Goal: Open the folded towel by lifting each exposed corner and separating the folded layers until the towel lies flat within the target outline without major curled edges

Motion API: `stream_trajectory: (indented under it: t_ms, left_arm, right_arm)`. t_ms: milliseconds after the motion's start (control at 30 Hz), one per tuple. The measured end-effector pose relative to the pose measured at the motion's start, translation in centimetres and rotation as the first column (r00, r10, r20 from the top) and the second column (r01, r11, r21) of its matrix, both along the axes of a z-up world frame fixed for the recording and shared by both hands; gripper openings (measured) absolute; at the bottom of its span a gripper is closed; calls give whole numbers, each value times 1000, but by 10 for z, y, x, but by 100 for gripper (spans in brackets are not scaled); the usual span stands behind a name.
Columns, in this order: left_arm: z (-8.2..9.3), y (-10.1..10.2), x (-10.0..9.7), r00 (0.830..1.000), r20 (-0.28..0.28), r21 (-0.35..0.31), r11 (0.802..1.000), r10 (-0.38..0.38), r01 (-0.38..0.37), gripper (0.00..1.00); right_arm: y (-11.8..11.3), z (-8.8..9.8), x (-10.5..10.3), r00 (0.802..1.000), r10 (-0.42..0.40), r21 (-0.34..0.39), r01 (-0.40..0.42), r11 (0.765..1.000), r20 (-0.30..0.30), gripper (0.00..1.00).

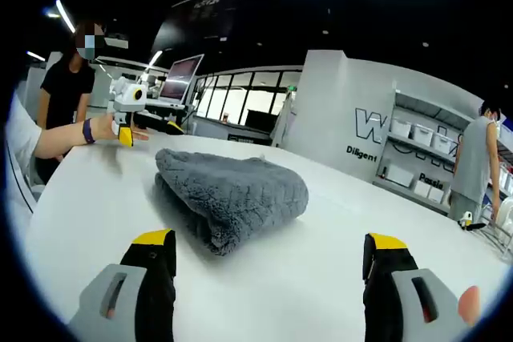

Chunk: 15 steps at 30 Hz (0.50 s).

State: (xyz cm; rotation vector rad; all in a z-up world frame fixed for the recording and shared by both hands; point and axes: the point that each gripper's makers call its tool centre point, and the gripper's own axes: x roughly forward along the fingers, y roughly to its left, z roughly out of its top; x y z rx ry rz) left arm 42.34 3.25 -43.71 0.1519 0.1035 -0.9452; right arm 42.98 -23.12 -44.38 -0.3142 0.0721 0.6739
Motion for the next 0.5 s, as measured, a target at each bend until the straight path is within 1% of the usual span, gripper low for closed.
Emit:
stream_trajectory:
  t_ms: [367,500]
  left_arm:
    - [-4,-6,-8,1000,-1,7,1000,3,-3,96]
    - [-3,-8,-9,1000,0,7,1000,1,-1,96]
  right_arm:
    - [2,-3,-3,1000,-5,-4,5,1000,-4,100]
    - [4,-1,-6,1000,1,-3,-1,1000,3,100]
